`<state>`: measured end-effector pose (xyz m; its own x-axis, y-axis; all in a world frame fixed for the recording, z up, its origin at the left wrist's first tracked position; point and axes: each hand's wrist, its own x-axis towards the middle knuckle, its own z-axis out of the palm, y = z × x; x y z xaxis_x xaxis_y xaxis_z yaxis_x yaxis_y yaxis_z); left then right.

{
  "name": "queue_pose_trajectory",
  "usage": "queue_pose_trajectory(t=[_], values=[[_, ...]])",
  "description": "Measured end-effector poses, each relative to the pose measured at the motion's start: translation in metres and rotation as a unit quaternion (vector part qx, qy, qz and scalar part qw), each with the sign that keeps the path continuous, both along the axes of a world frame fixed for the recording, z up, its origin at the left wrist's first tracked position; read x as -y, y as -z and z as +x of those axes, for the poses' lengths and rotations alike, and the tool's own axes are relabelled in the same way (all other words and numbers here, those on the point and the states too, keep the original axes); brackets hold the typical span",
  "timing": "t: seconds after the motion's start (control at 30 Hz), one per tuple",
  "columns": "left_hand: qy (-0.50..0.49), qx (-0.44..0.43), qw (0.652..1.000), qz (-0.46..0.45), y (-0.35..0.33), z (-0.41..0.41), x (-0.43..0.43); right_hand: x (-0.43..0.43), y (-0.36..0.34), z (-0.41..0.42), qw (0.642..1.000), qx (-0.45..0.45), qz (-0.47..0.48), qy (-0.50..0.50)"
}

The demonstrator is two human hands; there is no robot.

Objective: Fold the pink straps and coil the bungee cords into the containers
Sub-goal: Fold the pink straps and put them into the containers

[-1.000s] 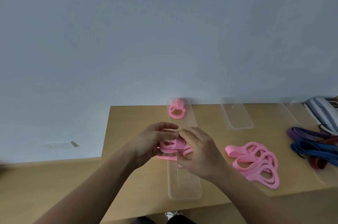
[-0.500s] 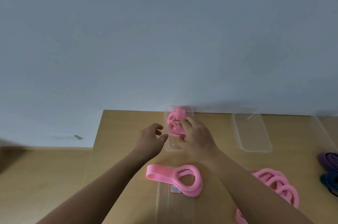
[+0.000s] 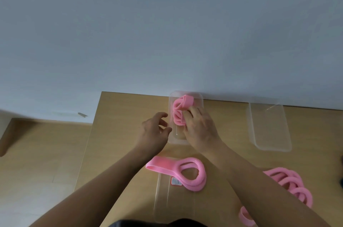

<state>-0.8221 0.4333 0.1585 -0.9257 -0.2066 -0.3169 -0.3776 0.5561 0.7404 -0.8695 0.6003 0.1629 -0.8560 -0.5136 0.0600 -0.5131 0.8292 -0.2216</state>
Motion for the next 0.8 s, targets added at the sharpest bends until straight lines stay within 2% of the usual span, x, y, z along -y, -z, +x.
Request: queue_pose_trajectory(t=[0.23, 0.47, 0.67, 0.8], values=[[0.005, -0.004, 1.000, -0.010, -0.006, 0.003, -0.001, 0.000, 0.001, -0.003, 0.998, 0.057, 0.026, 0.002], [0.016, -0.032, 0.998, -0.042, -0.015, 0.021, 0.005, -0.004, -0.016, 0.000, 0.997, 0.059, -0.015, 0.043], [0.048, -0.041, 0.996, -0.068, -0.010, 0.045, 0.014, -0.021, -0.022, 0.043, 0.988, 0.000, -0.090, 0.123], [0.072, -0.039, 0.990, -0.111, -0.001, 0.071, 0.023, -0.039, -0.010, 0.095, 0.971, -0.004, -0.084, 0.222]])
